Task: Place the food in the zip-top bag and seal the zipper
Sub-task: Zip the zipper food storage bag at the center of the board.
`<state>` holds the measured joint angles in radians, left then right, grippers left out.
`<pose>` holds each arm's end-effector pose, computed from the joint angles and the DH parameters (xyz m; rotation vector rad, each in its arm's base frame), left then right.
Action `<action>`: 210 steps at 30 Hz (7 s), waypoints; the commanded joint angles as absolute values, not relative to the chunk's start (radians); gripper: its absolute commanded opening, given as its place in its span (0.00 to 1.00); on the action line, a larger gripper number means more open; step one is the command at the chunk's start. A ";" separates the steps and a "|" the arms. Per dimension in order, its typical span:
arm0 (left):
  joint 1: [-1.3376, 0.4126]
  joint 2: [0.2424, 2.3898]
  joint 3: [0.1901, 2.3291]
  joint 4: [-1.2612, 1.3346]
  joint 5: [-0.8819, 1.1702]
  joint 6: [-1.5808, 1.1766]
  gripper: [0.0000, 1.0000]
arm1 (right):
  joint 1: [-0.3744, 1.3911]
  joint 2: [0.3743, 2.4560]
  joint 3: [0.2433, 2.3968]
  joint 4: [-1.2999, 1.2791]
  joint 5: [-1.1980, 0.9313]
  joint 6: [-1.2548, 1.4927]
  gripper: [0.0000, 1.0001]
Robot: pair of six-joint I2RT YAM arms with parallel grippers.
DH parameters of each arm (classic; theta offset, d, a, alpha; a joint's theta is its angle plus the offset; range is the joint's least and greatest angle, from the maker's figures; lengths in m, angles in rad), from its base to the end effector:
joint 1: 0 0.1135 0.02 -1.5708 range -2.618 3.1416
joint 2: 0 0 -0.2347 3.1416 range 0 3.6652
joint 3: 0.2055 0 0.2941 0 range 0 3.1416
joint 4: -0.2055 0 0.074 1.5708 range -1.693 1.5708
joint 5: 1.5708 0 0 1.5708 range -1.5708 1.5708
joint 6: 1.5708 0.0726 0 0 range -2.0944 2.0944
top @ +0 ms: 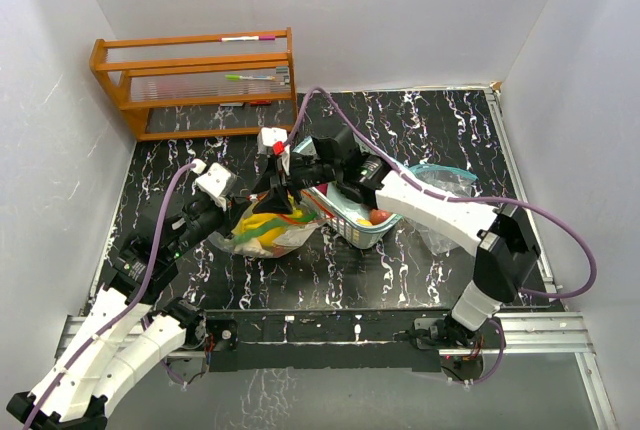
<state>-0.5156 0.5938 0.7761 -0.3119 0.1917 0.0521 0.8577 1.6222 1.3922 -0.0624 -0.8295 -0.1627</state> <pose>0.2035 -0.1313 0.3373 0.6204 1.6086 -0.5072 0.2499 0.3707 0.3052 -1.4360 1.3226 1.2377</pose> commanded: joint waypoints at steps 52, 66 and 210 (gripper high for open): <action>-0.521 0.580 0.905 -0.214 -0.023 0.025 0.00 | 0.769 1.520 1.318 -0.130 -0.747 -0.133 0.08; -0.521 0.590 0.904 -0.173 -0.288 0.016 0.00 | 0.716 1.384 1.176 -0.146 -0.755 -0.124 0.08; -0.520 0.511 0.496 0.146 -0.052 -0.127 0.00 | 0.699 1.275 1.098 -0.304 -0.462 -0.028 0.32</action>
<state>-0.5255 0.5282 0.4904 0.1177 -0.0437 -0.1345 0.7040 1.2762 1.1172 -0.3622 -0.4400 -0.0242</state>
